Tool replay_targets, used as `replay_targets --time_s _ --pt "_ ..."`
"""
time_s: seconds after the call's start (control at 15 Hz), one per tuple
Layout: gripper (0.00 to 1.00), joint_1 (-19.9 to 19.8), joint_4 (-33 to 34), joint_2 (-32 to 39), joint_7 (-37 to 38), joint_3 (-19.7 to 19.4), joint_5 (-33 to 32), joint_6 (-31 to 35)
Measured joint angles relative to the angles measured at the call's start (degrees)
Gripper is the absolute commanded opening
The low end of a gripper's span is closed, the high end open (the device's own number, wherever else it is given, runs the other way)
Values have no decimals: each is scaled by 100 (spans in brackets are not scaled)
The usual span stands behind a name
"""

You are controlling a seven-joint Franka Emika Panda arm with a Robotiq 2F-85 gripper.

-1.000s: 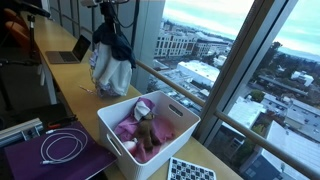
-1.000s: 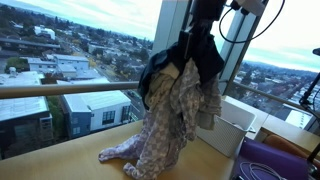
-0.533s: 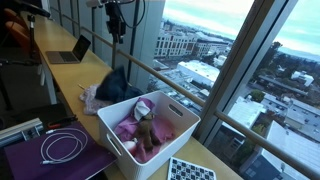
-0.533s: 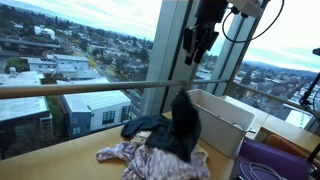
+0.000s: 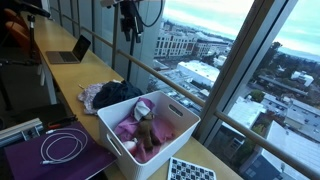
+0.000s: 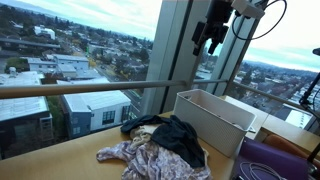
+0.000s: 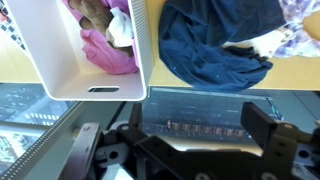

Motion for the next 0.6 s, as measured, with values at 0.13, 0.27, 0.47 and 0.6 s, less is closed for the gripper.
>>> replay_targets --time_s 0.13,0.27,0.47,0.6 --pt "100 -259 -120 14 -145 -191 3 219" --pt "100 -529 -342 52 -252 -387 14 501" --pt "100 -907 -756 217 -386 -664 97 933" --pt "100 -1101 -1031 411 -449 -805 211 1217"
